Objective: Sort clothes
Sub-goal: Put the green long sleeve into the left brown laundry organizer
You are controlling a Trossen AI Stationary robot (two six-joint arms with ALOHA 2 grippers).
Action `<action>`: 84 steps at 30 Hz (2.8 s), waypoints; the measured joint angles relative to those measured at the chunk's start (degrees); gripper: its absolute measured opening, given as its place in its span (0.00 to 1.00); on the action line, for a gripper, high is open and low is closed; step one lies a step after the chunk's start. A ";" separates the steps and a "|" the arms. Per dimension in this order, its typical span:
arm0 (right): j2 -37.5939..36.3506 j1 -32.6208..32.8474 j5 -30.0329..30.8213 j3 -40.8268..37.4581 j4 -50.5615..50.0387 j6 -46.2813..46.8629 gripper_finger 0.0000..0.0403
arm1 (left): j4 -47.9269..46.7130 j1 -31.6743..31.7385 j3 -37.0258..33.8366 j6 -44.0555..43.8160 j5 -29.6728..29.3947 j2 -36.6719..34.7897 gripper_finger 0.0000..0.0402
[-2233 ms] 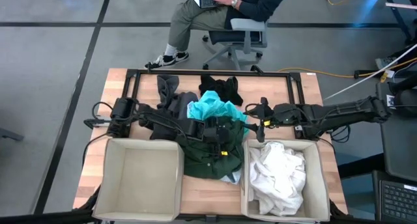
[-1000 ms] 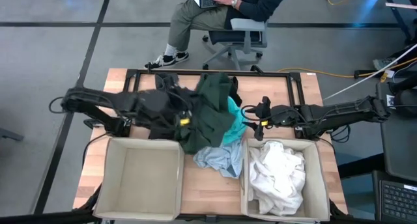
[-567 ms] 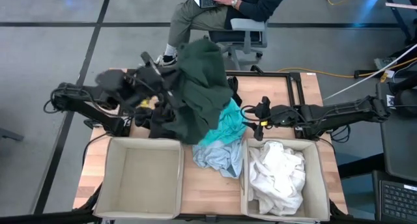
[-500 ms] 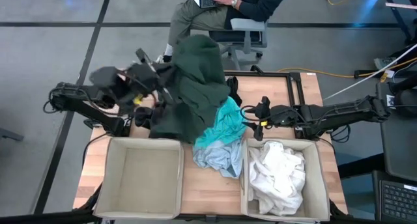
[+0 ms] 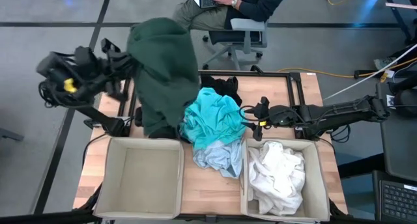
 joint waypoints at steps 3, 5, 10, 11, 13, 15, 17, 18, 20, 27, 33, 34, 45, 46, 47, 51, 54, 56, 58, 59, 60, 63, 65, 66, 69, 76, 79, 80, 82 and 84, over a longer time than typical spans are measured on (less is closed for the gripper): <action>0.00 0.02 0.00 -0.04 0.15 0.00 0.64 | -1.08 -4.26 1.28 -0.66 1.72 0.00 0.03; 0.02 0.02 0.00 -0.07 0.30 -0.04 0.64 | -1.42 -7.19 1.45 -0.43 1.86 -0.01 0.05; 0.04 0.01 0.02 -0.11 0.46 -0.02 0.64 | -3.20 -14.40 1.47 -1.86 1.86 0.06 0.07; 0.03 0.00 0.02 -0.11 0.47 -0.03 0.64 | -2.75 -15.87 1.46 -1.69 1.86 0.11 0.07; 0.04 0.02 0.02 -0.11 0.48 -0.02 0.64 | -1.00 -18.56 1.45 -1.08 1.86 0.10 0.07; 0.04 0.02 0.02 -0.11 0.57 -0.04 0.64 | 0.76 -20.82 1.45 0.02 1.90 0.00 0.08; 0.04 0.00 0.04 -0.15 0.83 -0.07 0.64 | 1.01 -22.91 1.47 0.32 1.70 -0.06 0.08; 0.04 0.00 0.04 -0.15 1.00 -0.07 0.64 | 0.83 -23.70 1.47 0.16 1.25 -0.05 0.08; 0.07 0.01 0.03 -0.15 1.39 -0.07 0.64 | -0.27 -25.05 1.47 -2.22 -0.06 0.02 0.08; 0.09 0.02 0.04 -0.15 1.89 -0.13 0.64 | -6.25 -31.40 1.47 -10.63 -10.56 0.11 0.08; 0.09 0.02 0.04 -0.15 1.92 -0.11 0.64 | -13.33 -37.90 1.47 -22.16 -13.57 0.49 0.07; 0.09 0.02 0.04 -0.15 1.92 -0.11 0.64 | -15.69 -38.97 1.47 -24.93 -14.39 0.77 0.06; 0.09 0.02 0.04 -0.15 2.00 -0.09 0.64 | -46.14 -45.79 1.04 -69.50 -16.28 9.37 0.02; 0.09 0.02 0.04 -0.15 2.04 -0.09 0.64 | -48.53 -45.82 0.77 -72.54 -16.32 10.54 0.03; 0.09 0.02 0.04 -0.15 2.06 -0.09 0.64 | -50.68 -45.82 0.23 -75.56 -16.39 11.69 0.03; 0.09 0.02 0.06 -0.16 2.12 -0.09 0.64 | -60.22 -45.80 -2.08 -86.98 -16.36 16.12 0.04; 0.09 0.02 0.07 -0.17 2.18 -0.09 0.64 | -67.30 -45.78 -3.89 -94.95 -16.15 19.33 0.04; 0.09 0.02 0.07 -0.17 2.22 -0.09 0.64 | -70.82 -45.78 -5.40 -97.04 -14.84 21.01 0.04; 0.09 0.02 0.07 -0.17 2.22 -0.11 0.64 | -73.31 -45.75 -7.06 -99.36 -13.37 22.60 0.04; 0.09 0.02 0.07 -0.17 2.24 -0.18 0.64 | -73.73 -45.75 -8.06 -100.86 -12.59 23.38 0.04; 0.09 0.02 0.07 -0.17 2.26 -0.32 0.64 | -73.79 -45.75 -9.23 -102.15 -11.60 23.96 0.04; 0.07 0.02 0.07 -0.17 2.29 -0.40 0.64 | -73.57 -45.38 -12.74 -106.05 -7.26 25.21 0.04; 0.07 0.02 0.07 -0.17 2.34 -0.58 0.64 | -73.18 -44.87 -15.47 -110.36 -4.52 25.89 0.04; 0.07 0.01 0.07 -0.17 2.39 -0.60 0.64 | -72.82 -44.55 -16.92 -112.54 -3.16 26.20 0.04; 0.09 0.02 0.04 -0.17 2.52 -0.64 0.64 | -70.81 -43.29 -21.24 -116.66 2.86 26.67 0.04; 0.09 0.02 -0.02 -0.17 2.55 -0.66 0.64 | -64.34 -41.39 -28.49 -119.85 12.68 26.71 0.04; 0.09 0.01 -0.04 -0.17 2.55 -0.68 0.64 | -64.70 -40.65 -28.96 -119.86 12.88 26.70 0.04; 0.09 0.02 -0.04 -0.17 2.55 -0.68 0.64 | -65.07 -40.38 -28.95 -119.91 12.88 26.69 0.04; 0.09 0.01 -0.07 -0.17 2.55 -0.68 0.64 | -65.40 -39.83 -28.95 -121.17 13.89 26.69 0.04; 0.09 0.02 -0.07 -0.17 2.55 -0.68 0.64 | -66.03 -39.35 -28.95 -122.74 16.58 26.64 0.04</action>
